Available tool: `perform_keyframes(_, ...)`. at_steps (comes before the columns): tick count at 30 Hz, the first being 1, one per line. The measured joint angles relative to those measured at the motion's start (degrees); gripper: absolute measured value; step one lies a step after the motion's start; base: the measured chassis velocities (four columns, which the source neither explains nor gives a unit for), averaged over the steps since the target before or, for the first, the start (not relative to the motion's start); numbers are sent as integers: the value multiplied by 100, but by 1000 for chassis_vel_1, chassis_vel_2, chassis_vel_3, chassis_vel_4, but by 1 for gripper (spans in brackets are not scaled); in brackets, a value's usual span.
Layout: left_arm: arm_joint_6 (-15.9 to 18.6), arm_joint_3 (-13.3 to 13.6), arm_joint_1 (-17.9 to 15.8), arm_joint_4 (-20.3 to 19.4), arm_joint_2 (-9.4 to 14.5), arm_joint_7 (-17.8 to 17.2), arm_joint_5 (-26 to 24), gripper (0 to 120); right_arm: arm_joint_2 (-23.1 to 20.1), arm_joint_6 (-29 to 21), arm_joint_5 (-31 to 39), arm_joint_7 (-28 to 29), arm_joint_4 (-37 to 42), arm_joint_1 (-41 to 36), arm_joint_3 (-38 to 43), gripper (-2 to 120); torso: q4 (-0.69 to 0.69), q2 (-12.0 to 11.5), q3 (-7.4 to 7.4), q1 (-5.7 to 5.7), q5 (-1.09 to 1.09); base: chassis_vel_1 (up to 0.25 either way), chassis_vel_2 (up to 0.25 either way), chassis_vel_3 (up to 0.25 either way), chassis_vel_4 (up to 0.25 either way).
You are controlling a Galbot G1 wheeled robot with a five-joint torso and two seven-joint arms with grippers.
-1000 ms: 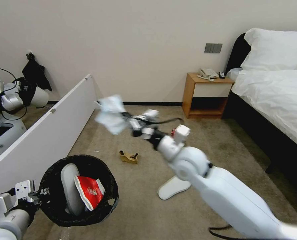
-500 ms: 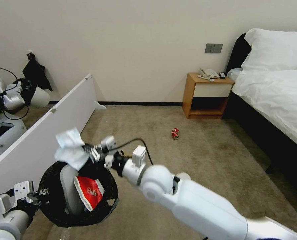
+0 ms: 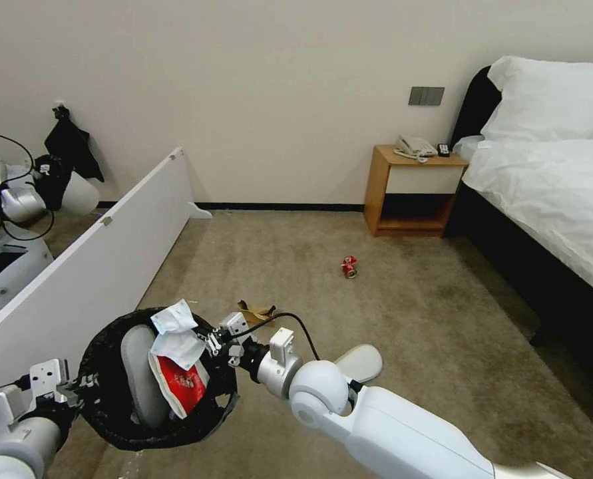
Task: Pick up the trash bin, then pick up the garbage from the floor and place it into the trash bin.
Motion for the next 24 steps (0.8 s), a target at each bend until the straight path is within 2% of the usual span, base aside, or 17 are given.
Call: perform_keyframes(24,0,80,87,-48,22,7,-102,1,185,62,10,-68,-236,41,-366,0,-1,0,0,0,0,0,0,0,0)
